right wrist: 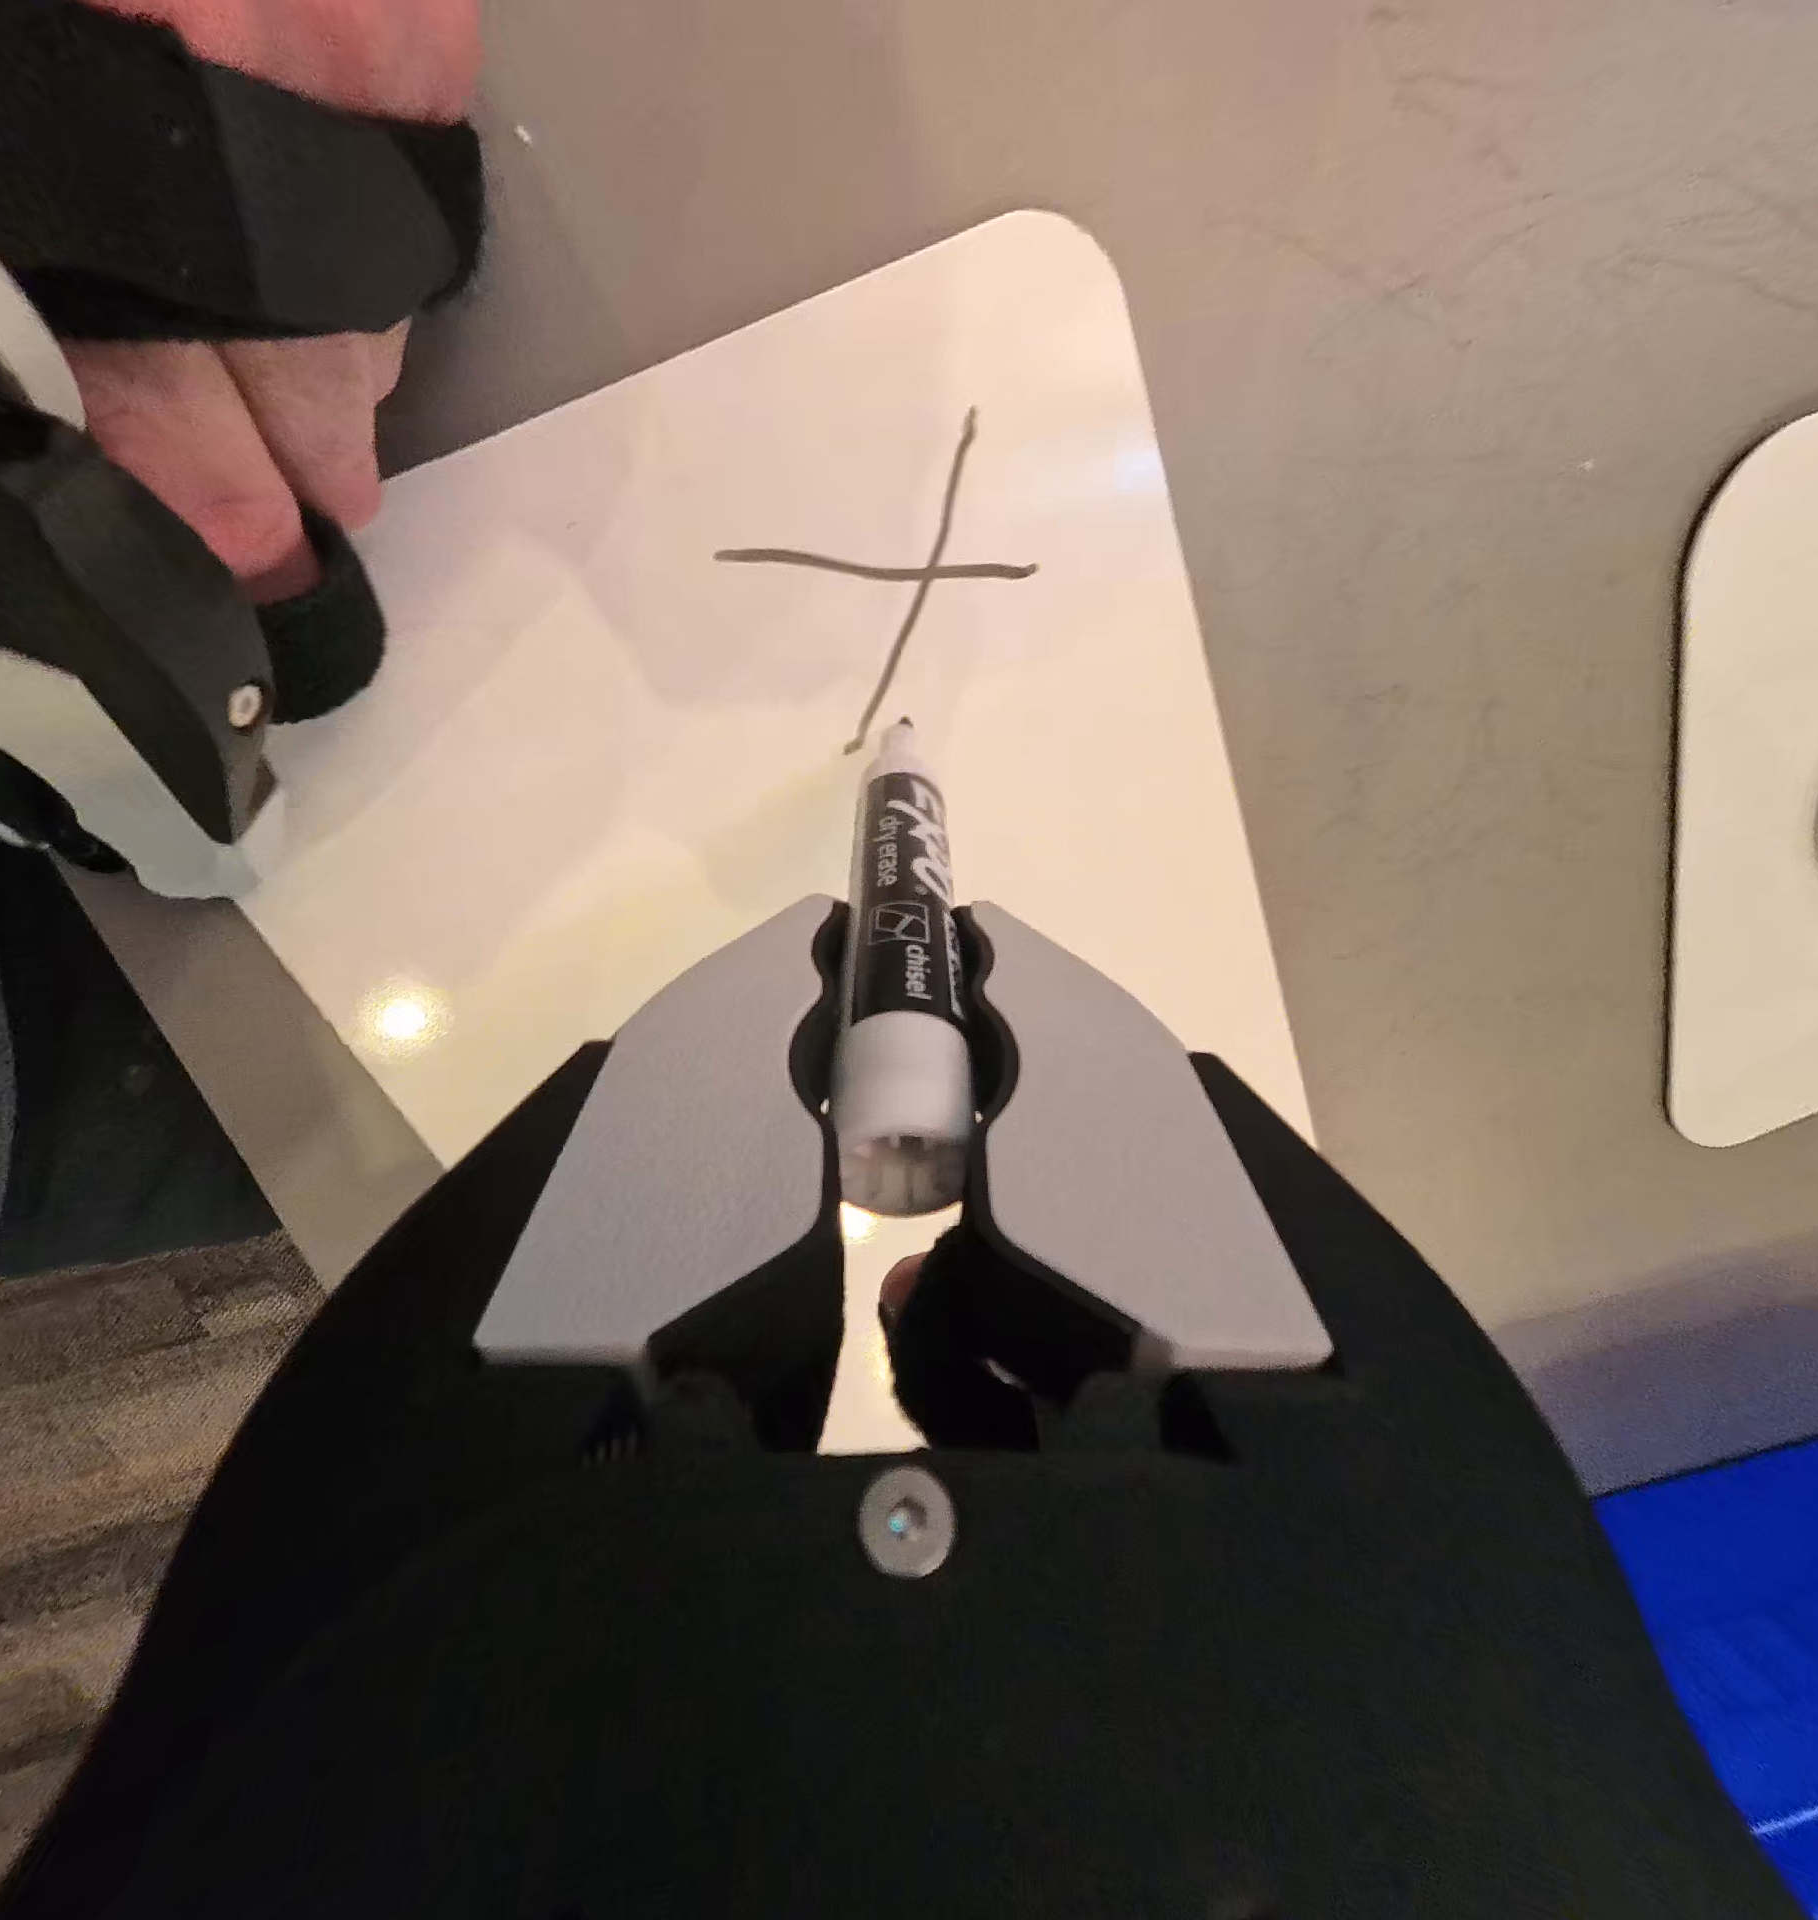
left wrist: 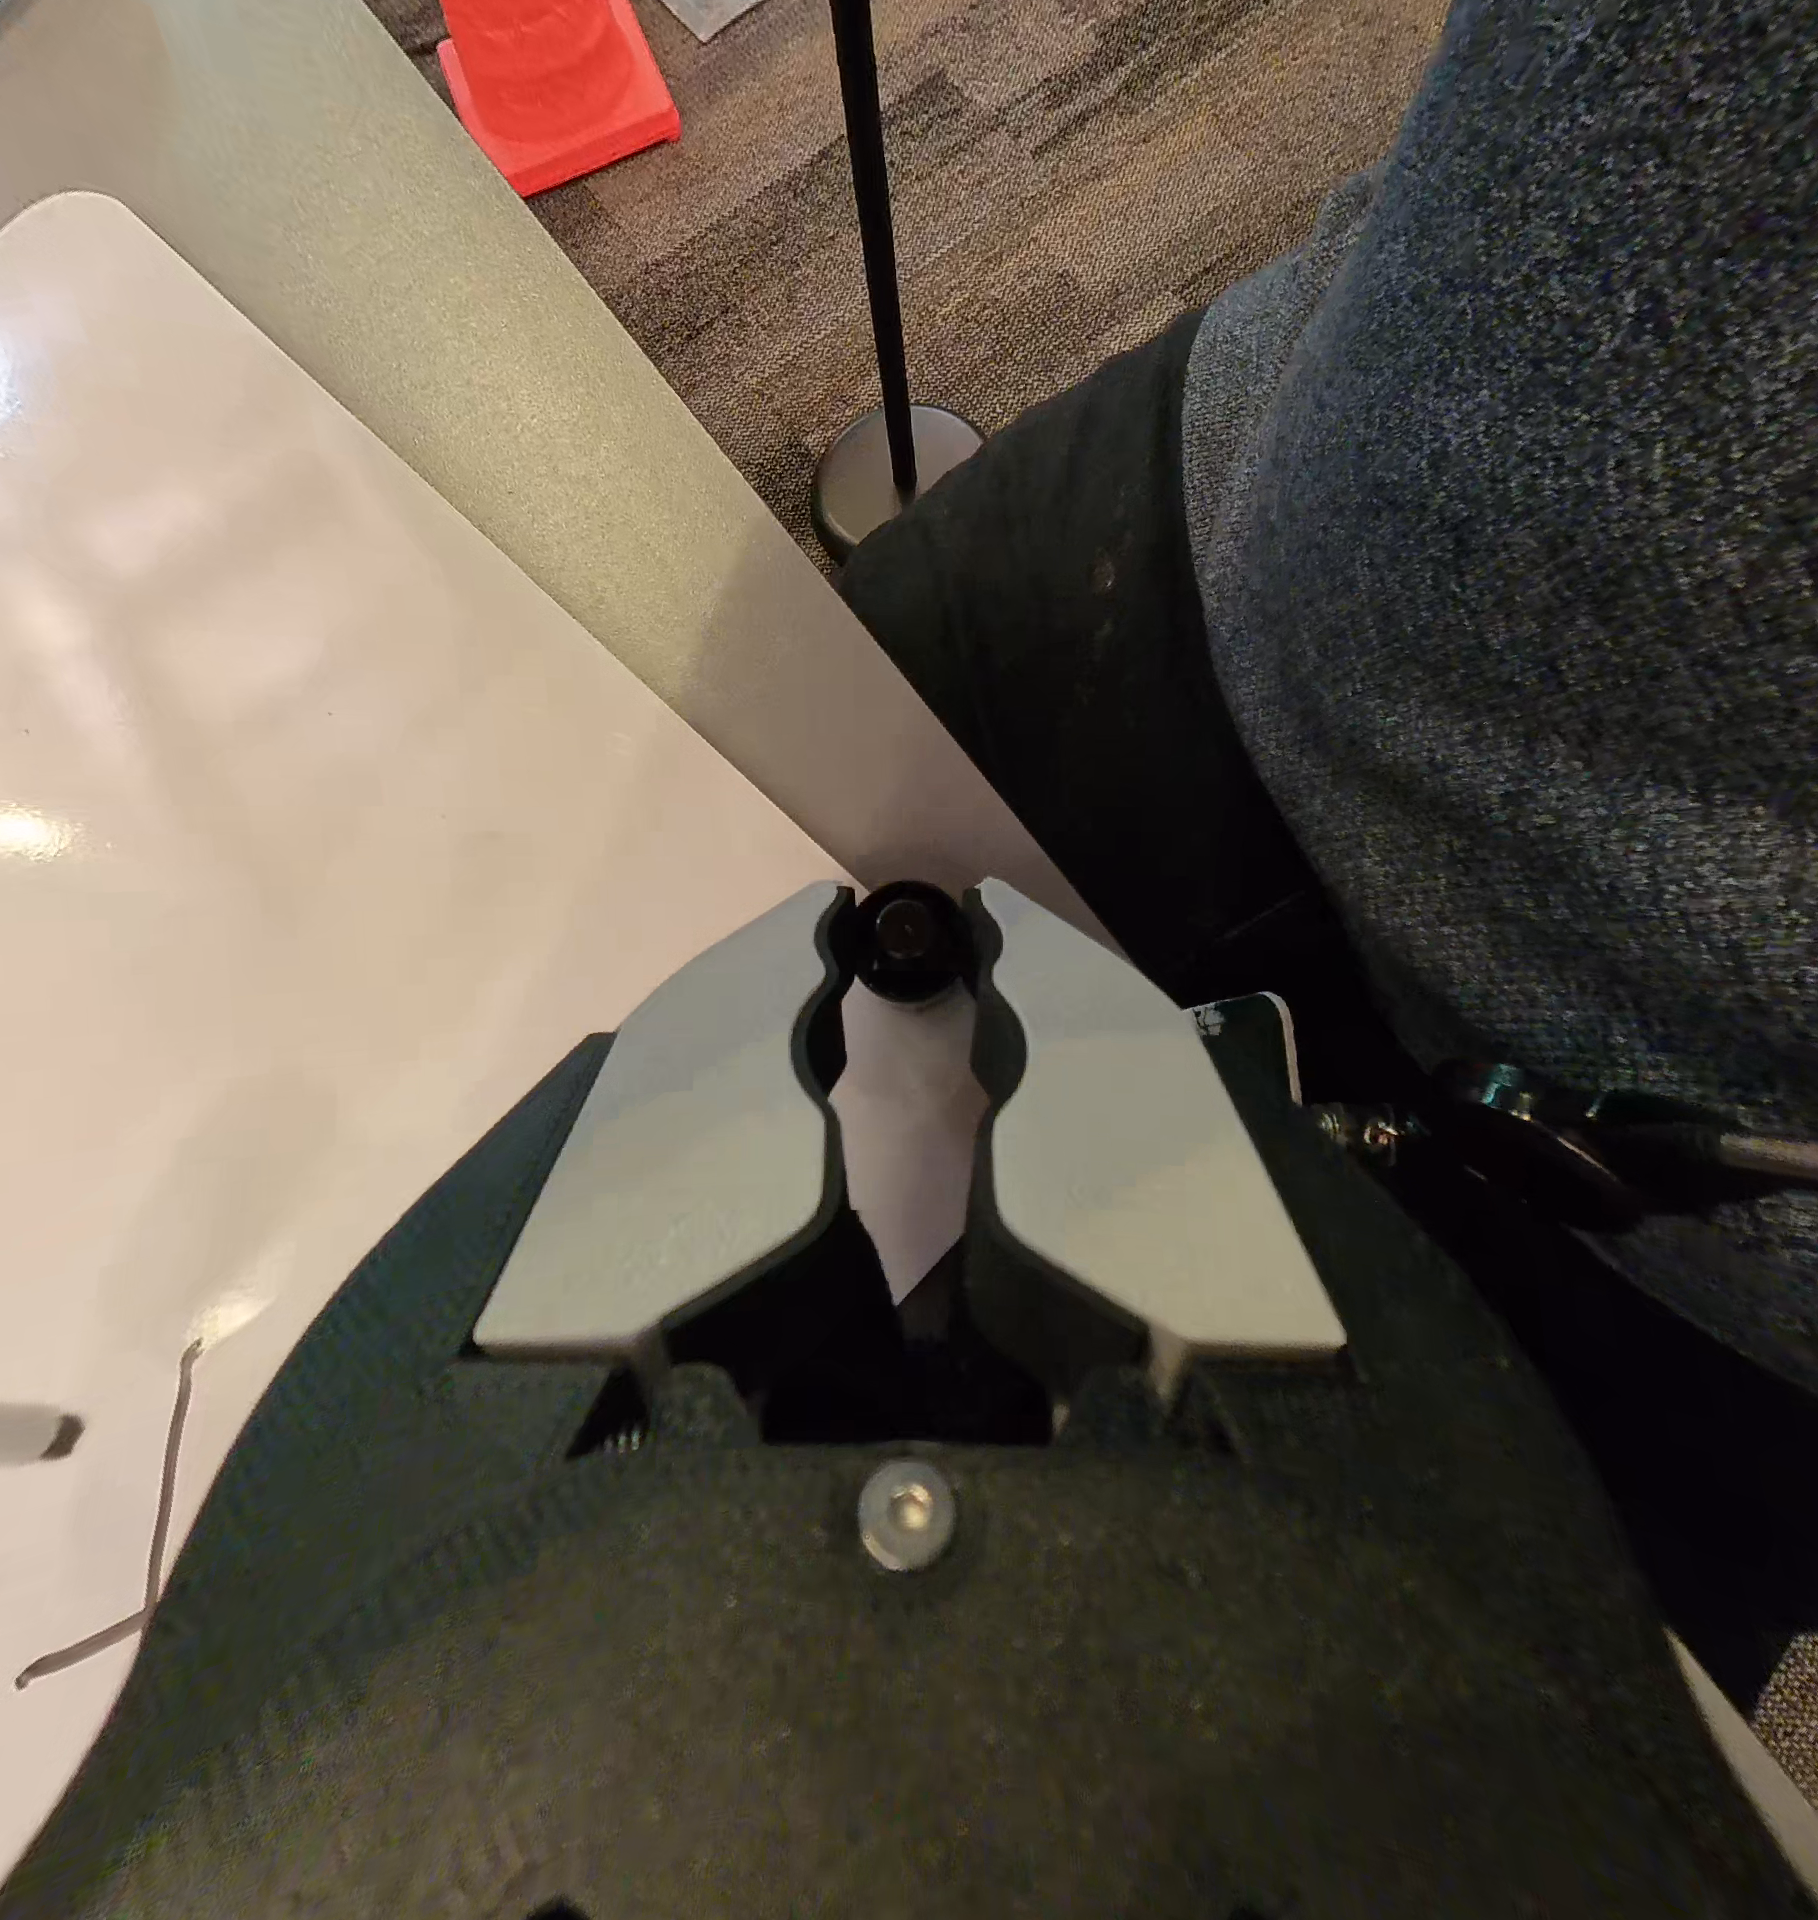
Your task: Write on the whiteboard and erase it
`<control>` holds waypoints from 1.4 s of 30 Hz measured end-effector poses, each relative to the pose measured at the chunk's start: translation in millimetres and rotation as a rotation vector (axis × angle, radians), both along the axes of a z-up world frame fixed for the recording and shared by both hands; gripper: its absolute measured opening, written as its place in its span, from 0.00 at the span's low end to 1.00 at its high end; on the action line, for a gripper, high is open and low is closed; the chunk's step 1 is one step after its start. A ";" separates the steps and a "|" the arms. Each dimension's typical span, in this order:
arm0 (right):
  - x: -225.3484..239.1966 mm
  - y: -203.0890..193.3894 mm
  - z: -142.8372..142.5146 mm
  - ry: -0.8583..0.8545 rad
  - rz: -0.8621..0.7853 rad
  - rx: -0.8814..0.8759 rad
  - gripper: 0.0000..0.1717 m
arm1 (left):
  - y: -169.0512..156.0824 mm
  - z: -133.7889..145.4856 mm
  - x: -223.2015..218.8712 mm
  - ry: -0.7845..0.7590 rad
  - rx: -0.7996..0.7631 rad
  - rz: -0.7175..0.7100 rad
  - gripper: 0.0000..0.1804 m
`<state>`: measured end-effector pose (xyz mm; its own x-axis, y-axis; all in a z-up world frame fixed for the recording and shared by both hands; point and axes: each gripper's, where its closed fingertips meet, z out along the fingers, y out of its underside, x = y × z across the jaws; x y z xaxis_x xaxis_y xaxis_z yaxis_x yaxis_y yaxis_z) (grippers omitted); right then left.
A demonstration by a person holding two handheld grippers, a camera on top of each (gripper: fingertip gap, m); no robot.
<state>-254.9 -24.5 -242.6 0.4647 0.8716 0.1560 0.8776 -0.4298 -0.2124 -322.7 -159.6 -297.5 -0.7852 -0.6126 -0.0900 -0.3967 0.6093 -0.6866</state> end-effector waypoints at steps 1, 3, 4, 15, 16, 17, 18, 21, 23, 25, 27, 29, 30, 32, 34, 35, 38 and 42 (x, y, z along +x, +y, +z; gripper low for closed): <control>0.9 3.8 1.1 0.005 -0.006 0.009 0.12 | 0.0 0.0 0.0 0.000 0.000 0.000 0.11; 2.4 11.3 2.3 0.017 -0.017 0.023 0.12 | 0.0 0.0 -0.1 0.000 0.000 0.000 0.11; 3.8 14.9 2.4 0.016 -0.019 0.030 0.12 | 0.0 0.0 -0.1 0.000 0.000 0.000 0.11; 6.4 37.3 -3.6 0.000 -0.017 0.046 0.12 | -0.2 0.1 -0.1 0.000 -0.001 0.000 0.11; 6.4 37.9 -4.3 -0.003 -0.016 0.045 0.12 | -0.2 0.1 -0.1 0.000 -0.001 0.000 0.11; 6.4 38.2 -4.7 -0.004 -0.015 0.043 0.12 | -0.2 0.1 -0.1 0.000 -0.001 0.000 0.11; 5.7 38.6 -4.8 -0.001 -0.013 0.043 0.12 | -0.2 0.1 -0.1 0.000 -0.002 0.000 0.11; 5.8 38.9 -5.4 -0.004 -0.010 0.041 0.12 | -0.3 0.1 -0.1 0.000 -0.002 0.000 0.11; 5.6 39.2 -5.8 -0.003 -0.009 0.040 0.12 | -0.4 0.1 -0.2 0.001 -0.002 0.000 0.11; 6.0 39.0 -7.1 -0.008 -0.008 0.036 0.12 | -0.3 0.1 -0.2 0.001 -0.002 0.001 0.11; 6.7 38.5 -8.8 -0.015 -0.006 0.032 0.12 | -0.4 0.1 -0.2 0.001 -0.002 0.001 0.11; 6.6 37.5 -8.6 -0.014 -0.005 0.031 0.12 | -0.4 0.1 -0.2 0.001 -0.002 0.001 0.11; 7.0 36.5 -8.4 -0.016 -0.005 0.029 0.12 | -0.4 0.1 -0.3 0.001 -0.002 0.001 0.11; 7.6 33.1 -8.3 -0.018 -0.002 0.022 0.12 | -0.4 0.1 -0.3 0.001 -0.002 0.000 0.11; 9.3 29.1 -8.1 -0.024 -0.005 0.020 0.12 | -0.4 0.1 -0.3 0.001 -0.002 0.000 0.11; 10.1 26.6 -8.1 -0.025 -0.007 0.018 0.12 | -0.5 0.1 -0.3 0.001 -0.002 0.000 0.11; 13.8 17.5 -7.8 -0.027 -0.016 0.013 0.12 | -0.4 0.1 -0.3 0.001 -0.002 0.001 0.11; 18.7 2.9 -7.4 -0.033 -0.028 0.006 0.12 | -0.5 0.1 -0.4 0.001 -0.003 0.000 0.11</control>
<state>-236.2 -21.7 -250.0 0.4838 0.8572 0.1763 0.8716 -0.4536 -0.1862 -323.1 -160.0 -297.4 -0.7851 -0.6132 -0.0874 -0.3978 0.6073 -0.6877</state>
